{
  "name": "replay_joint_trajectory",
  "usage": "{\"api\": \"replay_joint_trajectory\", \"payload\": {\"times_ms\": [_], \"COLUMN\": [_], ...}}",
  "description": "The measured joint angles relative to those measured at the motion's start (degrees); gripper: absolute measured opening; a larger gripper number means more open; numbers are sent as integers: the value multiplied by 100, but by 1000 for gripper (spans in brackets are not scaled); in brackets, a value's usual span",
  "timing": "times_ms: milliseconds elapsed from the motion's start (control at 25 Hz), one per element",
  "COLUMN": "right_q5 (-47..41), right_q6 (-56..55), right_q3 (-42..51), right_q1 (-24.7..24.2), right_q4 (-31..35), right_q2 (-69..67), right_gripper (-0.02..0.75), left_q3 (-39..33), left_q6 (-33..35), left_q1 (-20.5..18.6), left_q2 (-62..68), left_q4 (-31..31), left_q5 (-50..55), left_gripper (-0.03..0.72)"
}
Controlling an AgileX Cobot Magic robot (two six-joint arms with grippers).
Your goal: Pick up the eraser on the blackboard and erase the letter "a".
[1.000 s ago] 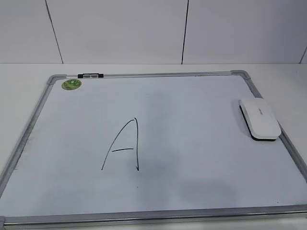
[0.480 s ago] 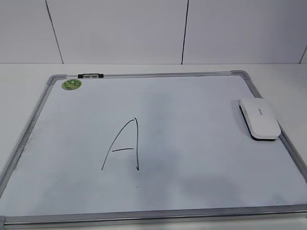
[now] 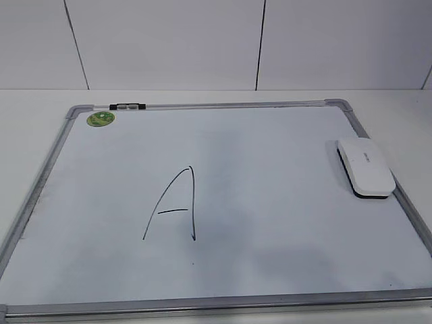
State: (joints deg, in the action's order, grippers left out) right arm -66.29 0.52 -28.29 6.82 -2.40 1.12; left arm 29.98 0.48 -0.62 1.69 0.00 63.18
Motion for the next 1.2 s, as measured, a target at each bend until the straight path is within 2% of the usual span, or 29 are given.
{"api": "replay_joint_trajectory", "payload": {"times_ms": [600,880,1200], "right_q5": [14,17,17], "right_q6": [0,0,0], "right_q3": [0,0,0], "right_q1": [0,-371,-687], "right_q4": [-24,-31,-31], "right_q2": [0,0,0], "right_gripper": [580,580,580], "left_q3": [0,0,0], "left_q6": [0,0,0], "left_q1": [0,-45,-358], "left_q2": [-120,-120,-120], "left_q4": [0,0,0], "left_q5": [-22,-22,-22], "left_gripper": [312,288,268]}}
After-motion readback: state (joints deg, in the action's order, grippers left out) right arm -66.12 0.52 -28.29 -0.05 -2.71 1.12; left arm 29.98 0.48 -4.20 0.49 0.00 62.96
